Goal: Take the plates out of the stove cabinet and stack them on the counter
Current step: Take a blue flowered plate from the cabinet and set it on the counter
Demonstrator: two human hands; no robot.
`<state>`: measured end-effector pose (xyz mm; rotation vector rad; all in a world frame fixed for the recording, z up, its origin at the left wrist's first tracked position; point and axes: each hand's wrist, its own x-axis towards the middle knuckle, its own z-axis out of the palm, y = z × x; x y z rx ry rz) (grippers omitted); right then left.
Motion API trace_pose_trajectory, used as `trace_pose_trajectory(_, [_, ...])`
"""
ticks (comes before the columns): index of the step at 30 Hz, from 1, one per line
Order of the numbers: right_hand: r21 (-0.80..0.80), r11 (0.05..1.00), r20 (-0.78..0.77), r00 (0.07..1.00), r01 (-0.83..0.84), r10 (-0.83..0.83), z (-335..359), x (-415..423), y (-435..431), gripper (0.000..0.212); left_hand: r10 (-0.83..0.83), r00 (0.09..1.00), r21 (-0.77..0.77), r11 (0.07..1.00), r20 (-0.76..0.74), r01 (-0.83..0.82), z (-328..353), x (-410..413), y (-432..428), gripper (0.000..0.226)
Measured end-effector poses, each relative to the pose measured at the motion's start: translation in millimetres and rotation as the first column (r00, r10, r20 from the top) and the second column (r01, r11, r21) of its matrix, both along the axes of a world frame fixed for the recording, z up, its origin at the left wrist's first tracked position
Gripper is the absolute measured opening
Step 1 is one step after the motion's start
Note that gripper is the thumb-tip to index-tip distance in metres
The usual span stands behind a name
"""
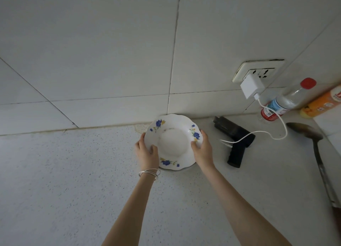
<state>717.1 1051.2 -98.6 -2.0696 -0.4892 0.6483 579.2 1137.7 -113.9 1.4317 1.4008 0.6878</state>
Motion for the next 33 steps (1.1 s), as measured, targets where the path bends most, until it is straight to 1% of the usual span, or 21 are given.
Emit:
trace_pose_trajectory(4, [-0.006, 0.998, -0.011, 0.998, -0.055, 0.055, 6.1, 3.7, -0.5, 0.053, -0.055, 0.998, -0.008, 0.998, 0.006, 0.055, 4.4, -5.7, 1.2, 0.054])
trace_pose_trajectory(7, [-0.022, 0.992, 0.043, 0.991, -0.124, 0.125, 15.8, 7.2, -8.3, 0.043, -0.150, 0.988, -0.028, 0.988, -0.027, 0.149, 11.1, -18.0, 7.3, 0.055])
trace_pose_trajectory(9, [-0.045, 0.985, 0.082, 0.983, -0.164, 0.167, 27.8, 7.1, -18.3, 0.038, -0.185, 0.981, -0.044, 0.982, -0.052, 0.183, 17.4, -29.2, 11.2, 0.053])
trace_pose_trajectory(11, [-0.055, 0.980, 0.116, 0.973, -0.193, 0.199, 39.6, 5.5, -28.4, 0.046, -0.220, 0.973, -0.018, 0.975, -0.069, 0.219, 28.5, -41.6, 9.9, 0.051])
trace_pose_trajectory(13, [-0.075, 0.966, 0.187, 0.948, -0.249, 0.259, 55.0, 0.7, -38.5, 0.052, -0.262, 0.960, 0.056, 0.962, -0.100, 0.269, 41.8, -54.4, 4.4, 0.050])
trace_pose_trajectory(16, [-0.124, 0.928, 0.331, 0.867, -0.350, 0.372, 81.3, -10.6, -53.2, 0.056, -0.288, 0.933, 0.223, 0.916, -0.216, 0.335, 67.4, -74.7, -9.2, 0.049])
trace_pose_trajectory(19, [-0.166, 0.892, 0.504, 0.742, -0.420, 0.443, 105.0, -25.1, -70.0, 0.060, -0.266, 0.900, 0.378, 0.839, -0.345, 0.392, 94.4, -95.7, -31.2, 0.051])
trace_pose_trajectory(24, [-0.200, 0.851, 0.712, 0.524, -0.486, 0.467, 126.2, -47.2, -106.2, 0.055, -0.162, 0.856, 0.507, 0.746, -0.491, 0.432, 120.9, -129.2, -82.2, 0.060])
trace_pose_trajectory(28, [-0.294, 0.793, 0.739, 0.399, -0.534, 0.543, 123.6, -62.1, -141.0, 0.060, -0.088, 0.793, 0.508, 0.724, -0.602, 0.466, 125.1, -148.7, -132.5, 0.059])
trace_pose_trajectory(30, [-0.330, 0.754, 0.726, 0.358, -0.568, 0.587, 118.6, -68.5, -159.0, 0.061, -0.051, 0.776, 0.502, 0.736, -0.628, 0.454, 122.9, -156.3, -160.6, 0.058])
trace_pose_trajectory(33, [-0.389, 0.663, 0.677, 0.290, -0.639, 0.676, 108.3, -79.6, -187.3, 0.063, 0.008, 0.767, 0.498, 0.764, -0.642, 0.410, 114.3, -172.1, -209.0, 0.053])
